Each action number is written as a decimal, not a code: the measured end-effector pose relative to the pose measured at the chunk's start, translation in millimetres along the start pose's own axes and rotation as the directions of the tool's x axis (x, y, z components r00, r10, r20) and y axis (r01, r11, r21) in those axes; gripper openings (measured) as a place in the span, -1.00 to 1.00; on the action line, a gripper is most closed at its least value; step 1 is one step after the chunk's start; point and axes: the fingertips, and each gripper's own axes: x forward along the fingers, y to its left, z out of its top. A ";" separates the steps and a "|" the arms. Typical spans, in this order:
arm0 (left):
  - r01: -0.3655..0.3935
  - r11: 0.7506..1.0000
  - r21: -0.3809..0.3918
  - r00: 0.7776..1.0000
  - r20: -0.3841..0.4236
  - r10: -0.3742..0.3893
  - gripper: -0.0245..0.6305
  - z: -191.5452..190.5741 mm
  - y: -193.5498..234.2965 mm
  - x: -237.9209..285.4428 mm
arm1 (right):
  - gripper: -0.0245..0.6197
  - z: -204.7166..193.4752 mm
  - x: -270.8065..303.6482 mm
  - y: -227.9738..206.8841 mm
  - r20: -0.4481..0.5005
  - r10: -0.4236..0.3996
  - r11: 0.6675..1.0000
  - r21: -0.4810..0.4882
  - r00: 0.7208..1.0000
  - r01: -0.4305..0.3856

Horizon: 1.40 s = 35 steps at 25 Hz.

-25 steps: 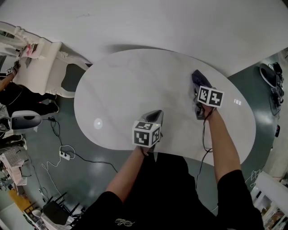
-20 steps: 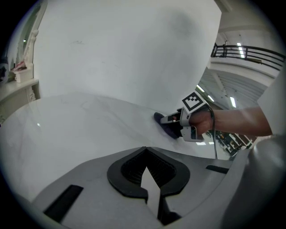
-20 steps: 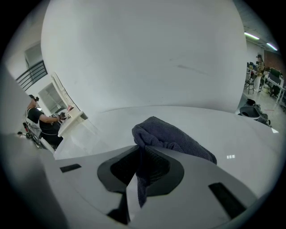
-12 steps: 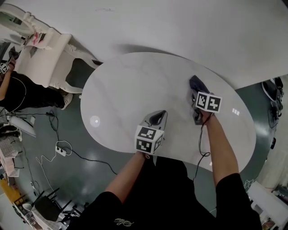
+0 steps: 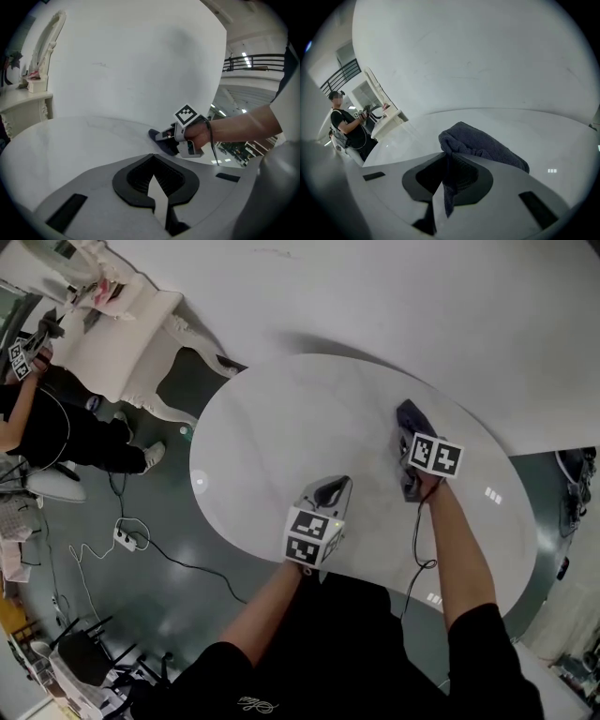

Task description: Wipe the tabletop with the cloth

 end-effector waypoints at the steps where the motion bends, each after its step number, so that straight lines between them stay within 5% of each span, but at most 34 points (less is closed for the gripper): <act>1: -0.006 1.000 -0.002 1.000 0.001 0.006 -0.90 0.5 5.8 -2.4 | -0.82 2.0 4.7 6.7 -0.003 0.004 1.000 -0.005 1.000 -0.004; 22: -0.149 0.988 -0.043 0.988 0.023 0.150 -0.90 -13.7 127.6 -83.4 | -0.82 41.1 103.7 167.8 -0.028 0.070 0.981 -0.181 0.997 -0.074; 35: -0.310 0.936 -0.168 0.945 0.052 0.323 -0.90 -44.0 199.1 -159.1 | -0.82 12.3 147.8 312.0 -0.100 0.187 0.925 -0.318 0.977 -0.210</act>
